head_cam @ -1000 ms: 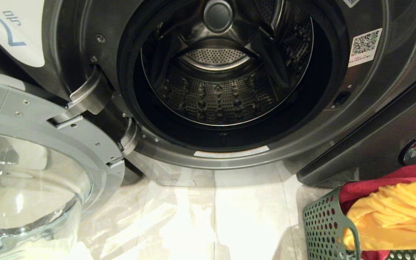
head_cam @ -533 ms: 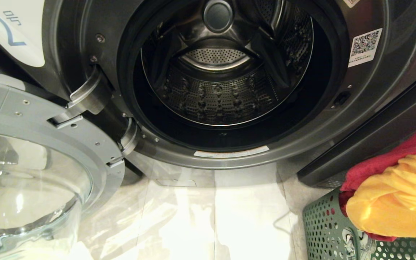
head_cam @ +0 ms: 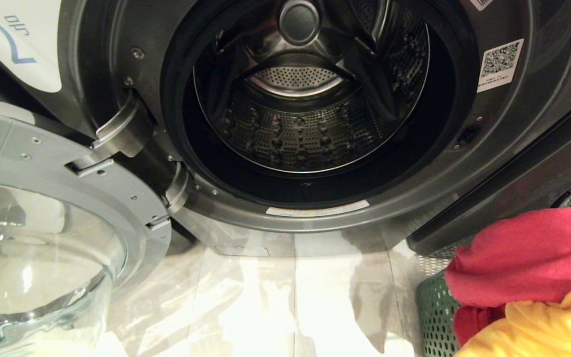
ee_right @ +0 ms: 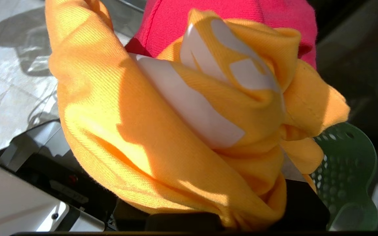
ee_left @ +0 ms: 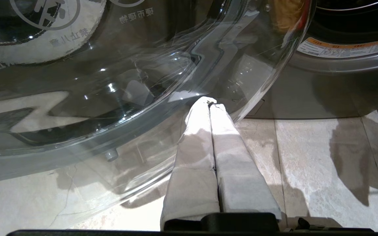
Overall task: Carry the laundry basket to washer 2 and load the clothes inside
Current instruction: Place the clothes into the washing machine
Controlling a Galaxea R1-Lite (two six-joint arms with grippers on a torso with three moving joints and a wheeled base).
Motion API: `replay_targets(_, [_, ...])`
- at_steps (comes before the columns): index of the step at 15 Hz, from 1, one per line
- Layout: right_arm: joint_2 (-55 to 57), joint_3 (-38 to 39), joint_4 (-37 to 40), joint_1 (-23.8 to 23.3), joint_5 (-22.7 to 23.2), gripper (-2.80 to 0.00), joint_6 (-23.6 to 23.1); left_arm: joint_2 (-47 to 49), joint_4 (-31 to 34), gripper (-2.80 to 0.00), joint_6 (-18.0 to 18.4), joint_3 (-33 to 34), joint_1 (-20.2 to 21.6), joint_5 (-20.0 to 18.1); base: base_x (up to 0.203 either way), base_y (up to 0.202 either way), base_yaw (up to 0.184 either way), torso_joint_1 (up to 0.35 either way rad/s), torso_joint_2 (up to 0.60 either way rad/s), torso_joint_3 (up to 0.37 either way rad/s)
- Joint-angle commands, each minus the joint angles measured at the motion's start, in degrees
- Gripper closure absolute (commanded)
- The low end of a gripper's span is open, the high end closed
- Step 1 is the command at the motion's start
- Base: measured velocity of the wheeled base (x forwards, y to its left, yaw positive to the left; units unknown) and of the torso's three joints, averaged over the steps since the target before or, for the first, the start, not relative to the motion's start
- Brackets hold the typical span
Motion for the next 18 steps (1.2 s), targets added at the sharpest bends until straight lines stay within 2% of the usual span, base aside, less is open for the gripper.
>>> replay_targets(1, [8.7,-1.2,-3.8,7.6,-0.3,0.00,-0.5,0.0,-0.1,0.00,0.0,2.3,0.0,0.0,0.000,0.000,0.000,0.000,0.00,0.000])
replay_targets(6, [21.9,-2.1,-22.3,28.8,-9.2,0.00,-0.8,0.0,-0.1,0.00,0.0,2.3,0.0,0.0,0.000,0.000,0.000,0.000,0.00,0.000])
replay_targets(9, [28.8,-2.0,-29.9,37.5,-13.5,0.00,-0.6,0.0,-0.1,0.00,0.0,2.3,0.0,0.0,0.000,0.000,0.000,0.000,0.00,0.000])
replay_targets(13, [36.6,-1.8,-39.5,40.5,-17.8,0.00,-0.6,0.0,-0.1,0.00,0.0,2.3,0.1,0.0,0.000,0.000,0.000,0.000,0.00,0.000])
replay_targets(16, [45.1,-2.3,-50.4,41.0,-24.5,0.00,-0.4,0.0,-0.1,0.00,0.0,2.3,0.0,0.0,0.000,0.000,0.000,0.000,0.00,0.000])
replay_targets(18, [49.1,-2.9,-55.5,41.1,-27.3,0.00,-0.3,0.0,-0.1,0.00,0.0,2.3,0.0,0.0,0.000,0.000,0.000,0.000,0.00,0.000])
